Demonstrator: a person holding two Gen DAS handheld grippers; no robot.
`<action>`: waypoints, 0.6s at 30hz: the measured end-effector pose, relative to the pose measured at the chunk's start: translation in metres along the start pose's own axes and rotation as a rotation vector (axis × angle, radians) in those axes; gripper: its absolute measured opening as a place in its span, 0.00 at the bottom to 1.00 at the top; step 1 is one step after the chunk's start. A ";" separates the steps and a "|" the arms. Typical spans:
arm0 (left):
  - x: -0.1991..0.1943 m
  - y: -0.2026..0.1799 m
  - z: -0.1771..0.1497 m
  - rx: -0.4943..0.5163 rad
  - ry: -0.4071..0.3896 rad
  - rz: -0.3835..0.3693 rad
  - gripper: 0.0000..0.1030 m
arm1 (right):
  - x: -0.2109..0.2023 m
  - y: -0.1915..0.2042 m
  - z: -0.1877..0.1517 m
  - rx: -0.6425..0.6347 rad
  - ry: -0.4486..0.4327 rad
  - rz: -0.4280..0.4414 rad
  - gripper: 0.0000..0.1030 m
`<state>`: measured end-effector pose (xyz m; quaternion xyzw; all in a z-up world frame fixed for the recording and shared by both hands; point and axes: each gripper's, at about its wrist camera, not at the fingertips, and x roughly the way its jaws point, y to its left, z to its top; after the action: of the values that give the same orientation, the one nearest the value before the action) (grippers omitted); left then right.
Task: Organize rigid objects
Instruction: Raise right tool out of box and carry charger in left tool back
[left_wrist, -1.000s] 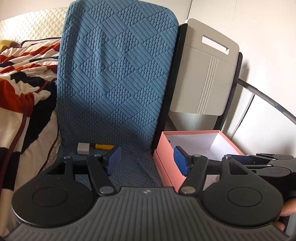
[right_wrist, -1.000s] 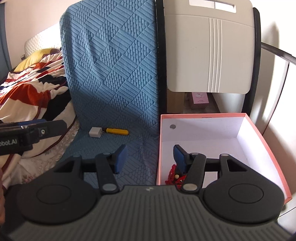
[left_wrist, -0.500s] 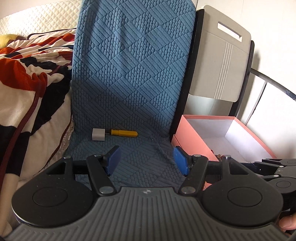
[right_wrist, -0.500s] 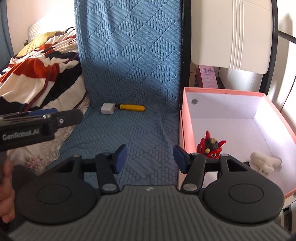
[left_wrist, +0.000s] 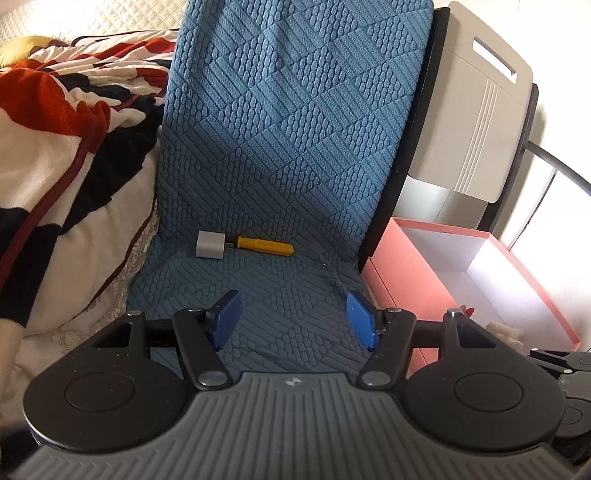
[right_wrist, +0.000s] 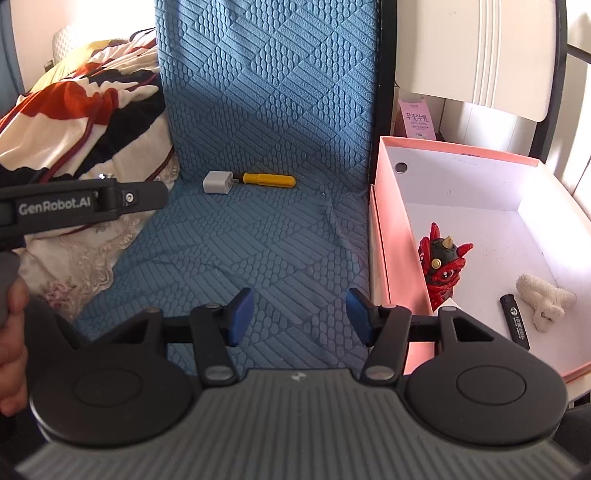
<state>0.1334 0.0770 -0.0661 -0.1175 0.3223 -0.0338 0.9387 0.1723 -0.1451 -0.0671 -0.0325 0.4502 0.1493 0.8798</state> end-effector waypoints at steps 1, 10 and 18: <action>0.006 -0.002 -0.001 0.016 0.007 0.014 0.67 | 0.003 -0.002 0.001 -0.007 0.002 0.002 0.56; 0.050 -0.015 0.003 0.076 0.083 -0.004 0.67 | 0.021 -0.021 0.001 -0.026 -0.003 0.013 0.56; 0.085 -0.017 0.014 0.112 0.138 0.017 0.67 | 0.034 -0.028 0.014 0.006 -0.014 0.058 0.56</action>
<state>0.2088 0.0513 -0.1020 -0.0597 0.3850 -0.0519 0.9195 0.2102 -0.1611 -0.0882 -0.0158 0.4451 0.1739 0.8783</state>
